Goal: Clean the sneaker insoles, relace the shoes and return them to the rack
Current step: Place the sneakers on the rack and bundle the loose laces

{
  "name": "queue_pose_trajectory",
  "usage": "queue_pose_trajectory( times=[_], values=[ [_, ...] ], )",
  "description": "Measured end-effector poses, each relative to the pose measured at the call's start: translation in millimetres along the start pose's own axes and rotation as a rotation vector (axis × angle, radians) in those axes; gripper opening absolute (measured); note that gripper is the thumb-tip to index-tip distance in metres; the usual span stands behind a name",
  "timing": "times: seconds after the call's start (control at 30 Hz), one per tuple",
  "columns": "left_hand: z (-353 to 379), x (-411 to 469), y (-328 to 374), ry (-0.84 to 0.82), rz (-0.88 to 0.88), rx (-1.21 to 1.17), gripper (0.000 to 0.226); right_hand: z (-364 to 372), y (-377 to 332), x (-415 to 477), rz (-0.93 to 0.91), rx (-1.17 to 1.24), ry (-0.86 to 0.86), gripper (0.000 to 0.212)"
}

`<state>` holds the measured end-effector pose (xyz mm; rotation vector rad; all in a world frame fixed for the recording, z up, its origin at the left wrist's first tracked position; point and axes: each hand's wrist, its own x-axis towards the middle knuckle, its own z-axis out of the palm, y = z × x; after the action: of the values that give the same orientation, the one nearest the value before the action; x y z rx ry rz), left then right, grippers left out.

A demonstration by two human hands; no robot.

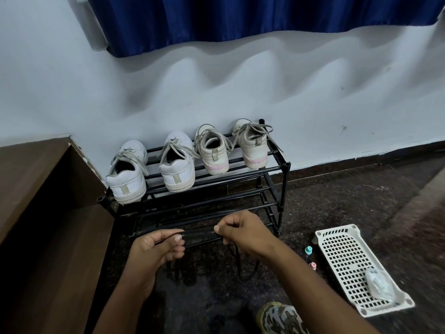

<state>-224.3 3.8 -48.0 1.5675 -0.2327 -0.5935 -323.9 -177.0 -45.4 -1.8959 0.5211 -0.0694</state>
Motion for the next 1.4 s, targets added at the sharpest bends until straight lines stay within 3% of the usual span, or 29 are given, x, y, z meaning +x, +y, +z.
queue_pose_trajectory(
  times=[0.17, 0.3, 0.33, 0.43, 0.53, 0.63, 0.73, 1.03, 1.2, 1.27, 1.33, 1.4],
  values=[
    [0, -2, 5, -0.082, 0.157, 0.056, 0.024, -3, 1, 1, 0.063, -0.077, -0.001, 0.03],
    [4, -2, 2, -0.159, 0.277, 0.177, 0.032, -2, -11, -6, 0.028, -0.475, 0.08, 0.021],
    [8, -2, 1, -0.185, 0.299, 0.203, 0.033, 2, -12, -6, 0.009, -0.467, 0.062, 0.024],
    [21, -6, -1, -0.269, 0.376, 0.291, 0.034, 22, -14, -3, -0.025, -0.015, -0.085, 0.039],
    [23, -6, -2, -0.25, 0.427, 0.36, 0.037, 25, -9, -1, -0.002, 0.406, -0.183, 0.054],
    [24, -8, -2, -0.238, 0.466, 0.393, 0.041, 25, -8, -6, -0.037, 0.565, -0.197, 0.03],
    [26, -8, -2, -0.219, 0.488, 0.447, 0.045, 32, -8, -5, -0.041, 0.581, -0.09, 0.026],
    [29, -11, 3, -0.101, 0.297, 0.111, 0.025, 30, -12, -7, 0.08, 0.528, -0.042, 0.007],
    [28, -11, 6, -0.069, 0.199, -0.001, 0.006, 31, -13, -6, 0.078, 0.46, -0.012, 0.012],
    [26, -9, 4, -0.043, 0.166, -0.002, 0.015, 30, -12, -6, 0.063, 0.4, -0.011, 0.014],
    [25, -7, 3, -0.024, 0.132, 0.032, 0.01, 27, -12, -7, 0.016, 0.22, 0.031, 0.011],
    [20, -5, 1, -0.001, 0.114, 0.132, 0.003, 19, -12, -9, -0.033, -0.162, 0.126, 0.016]
  ],
)
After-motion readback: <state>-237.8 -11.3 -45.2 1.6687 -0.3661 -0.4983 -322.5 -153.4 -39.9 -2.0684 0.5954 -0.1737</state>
